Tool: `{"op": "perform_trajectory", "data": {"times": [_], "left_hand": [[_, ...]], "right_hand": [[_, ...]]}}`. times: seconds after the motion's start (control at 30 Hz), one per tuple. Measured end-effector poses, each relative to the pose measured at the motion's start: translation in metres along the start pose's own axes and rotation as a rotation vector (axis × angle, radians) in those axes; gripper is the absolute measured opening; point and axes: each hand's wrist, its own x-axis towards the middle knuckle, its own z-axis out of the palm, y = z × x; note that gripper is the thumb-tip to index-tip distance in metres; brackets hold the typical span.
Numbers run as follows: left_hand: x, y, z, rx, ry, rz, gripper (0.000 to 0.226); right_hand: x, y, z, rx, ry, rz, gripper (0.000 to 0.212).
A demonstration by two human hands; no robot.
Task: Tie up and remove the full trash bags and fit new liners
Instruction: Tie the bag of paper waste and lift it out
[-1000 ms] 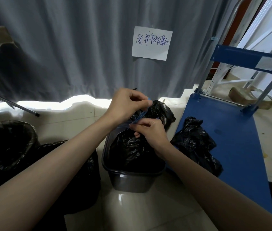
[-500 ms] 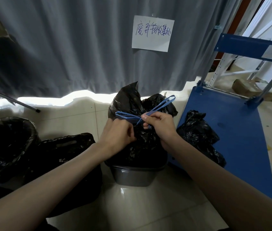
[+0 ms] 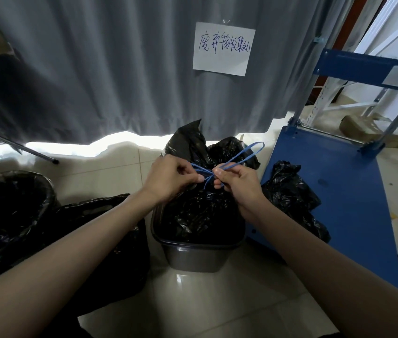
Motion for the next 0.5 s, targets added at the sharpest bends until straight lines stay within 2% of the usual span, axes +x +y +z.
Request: {"op": "perform_trajectory", "data": {"times": [0.03,0.17,0.27,0.4,0.5], "left_hand": [[0.000,0.001,0.004,-0.041,-0.015,-0.003,0.012],[0.002,-0.001,0.020,-0.045,-0.040,-0.010,0.023],[0.005,0.001,0.026,-0.096,0.001,-0.005,0.010],[0.005,0.001,0.029,-0.289,-0.037,-0.056,0.011],[0.005,0.000,0.030,-0.488,-0.096,-0.135,0.024]], "right_hand": [[-0.001,0.001,0.001,-0.010,-0.008,-0.005,0.007],[-0.003,-0.001,0.003,-0.007,-0.044,-0.032,0.011],[-0.003,-0.003,0.002,0.017,-0.063,-0.031,0.012],[-0.002,-0.002,0.000,0.079,-0.057,0.020,0.011],[0.000,0.001,-0.004,0.062,-0.046,0.028,0.011]]}}
